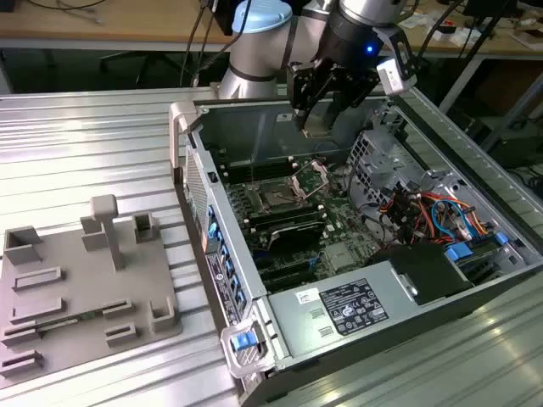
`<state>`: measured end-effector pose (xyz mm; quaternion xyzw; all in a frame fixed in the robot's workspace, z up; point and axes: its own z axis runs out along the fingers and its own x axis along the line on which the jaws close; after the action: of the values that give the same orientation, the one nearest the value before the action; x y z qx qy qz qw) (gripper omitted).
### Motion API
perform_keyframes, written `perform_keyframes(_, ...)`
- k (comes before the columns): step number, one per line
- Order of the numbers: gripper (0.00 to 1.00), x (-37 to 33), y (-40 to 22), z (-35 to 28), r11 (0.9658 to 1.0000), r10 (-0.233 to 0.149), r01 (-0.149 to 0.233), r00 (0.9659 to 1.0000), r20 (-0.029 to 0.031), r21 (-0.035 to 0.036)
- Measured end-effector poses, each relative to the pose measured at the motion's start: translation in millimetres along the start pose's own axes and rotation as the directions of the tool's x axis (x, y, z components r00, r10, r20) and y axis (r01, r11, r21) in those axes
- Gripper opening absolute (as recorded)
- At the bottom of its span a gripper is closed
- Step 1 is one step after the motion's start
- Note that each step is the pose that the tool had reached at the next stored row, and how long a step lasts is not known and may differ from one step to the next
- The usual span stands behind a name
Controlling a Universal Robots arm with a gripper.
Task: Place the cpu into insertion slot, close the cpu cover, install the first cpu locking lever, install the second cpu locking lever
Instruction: 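Place the cpu into insertion slot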
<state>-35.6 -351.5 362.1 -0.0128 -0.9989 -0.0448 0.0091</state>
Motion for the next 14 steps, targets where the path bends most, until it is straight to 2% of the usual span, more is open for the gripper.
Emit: perform_keyframes(14, 0.55, 0.2, 0.0, 0.0, 1.0, 0.001, -0.001, 1.0, 0.0, 0.0002)
